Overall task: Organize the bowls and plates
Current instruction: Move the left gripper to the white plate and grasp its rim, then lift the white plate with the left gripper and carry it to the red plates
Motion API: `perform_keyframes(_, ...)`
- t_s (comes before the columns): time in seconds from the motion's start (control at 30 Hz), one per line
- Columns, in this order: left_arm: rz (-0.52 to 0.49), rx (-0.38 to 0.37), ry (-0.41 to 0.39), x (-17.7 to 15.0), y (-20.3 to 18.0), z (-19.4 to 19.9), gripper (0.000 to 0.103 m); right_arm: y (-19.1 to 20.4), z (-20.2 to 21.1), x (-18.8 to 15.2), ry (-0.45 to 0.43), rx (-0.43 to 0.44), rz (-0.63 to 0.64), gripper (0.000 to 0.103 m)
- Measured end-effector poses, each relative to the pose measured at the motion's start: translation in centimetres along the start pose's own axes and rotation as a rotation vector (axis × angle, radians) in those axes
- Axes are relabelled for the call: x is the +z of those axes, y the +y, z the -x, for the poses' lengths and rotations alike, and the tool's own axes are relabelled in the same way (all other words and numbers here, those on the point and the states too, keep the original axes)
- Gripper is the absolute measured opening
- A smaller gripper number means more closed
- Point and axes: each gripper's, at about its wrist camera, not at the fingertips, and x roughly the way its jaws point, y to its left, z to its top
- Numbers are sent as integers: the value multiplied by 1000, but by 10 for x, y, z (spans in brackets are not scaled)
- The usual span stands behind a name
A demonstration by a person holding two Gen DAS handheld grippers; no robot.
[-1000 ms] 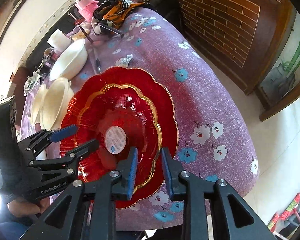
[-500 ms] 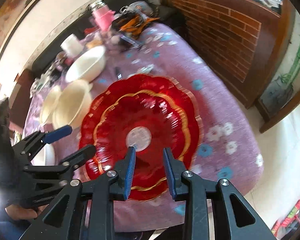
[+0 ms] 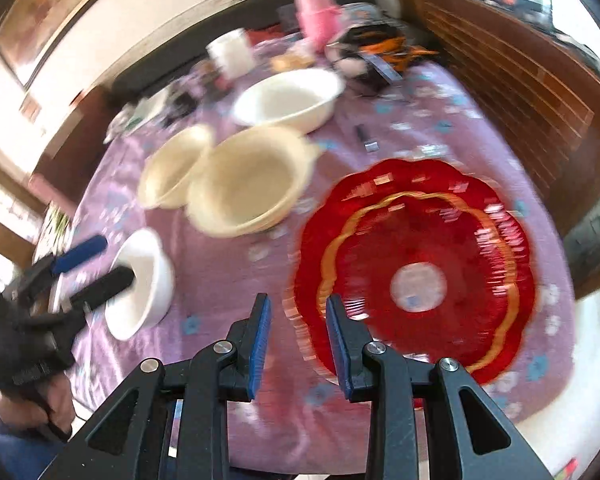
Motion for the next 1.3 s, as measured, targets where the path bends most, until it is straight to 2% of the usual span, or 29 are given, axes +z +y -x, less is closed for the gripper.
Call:
perform_keyframes(0.07,67,14,19,-7,24,7,78,12,-13,-4,63,18,25,31)
perform_keyframes(0.23,166,81,61,-31,72,9,78,33,-18,-2,42,56,42,31)
perform_keyframes(0.33,264,118,115,-47,99,7,78,48,-36,-12,106,89,82,31)
perform_keyframes(0.4,305,105,136,-55,111,7,78,49,-40,-10,134,97,75,31)
perform_keyframes(0.53,338,107,165,-67,124,0,78,54,-40,-3,97,127,72,31)
perform_keyframes(0.6,365,105,187,-69,127,-1,78,60,-47,-7,123,155,81,31)
perform_keyframes(0.63,378,82,189,-69,127,0,78,62,-50,-8,147,157,85,31)
perform_keyframes(0.97,359,40,192,-58,126,-13,78,84,-54,18,138,207,84,31)
perform_keyframes(1.17,352,26,188,-54,127,-17,76,96,-67,28,168,218,74,31)
perform_keyframes(1.23,354,22,191,-54,129,-19,73,100,-70,27,180,224,77,31)
perform_keyframes(1.3,355,15,200,-55,131,-21,64,103,-74,27,191,218,82,31)
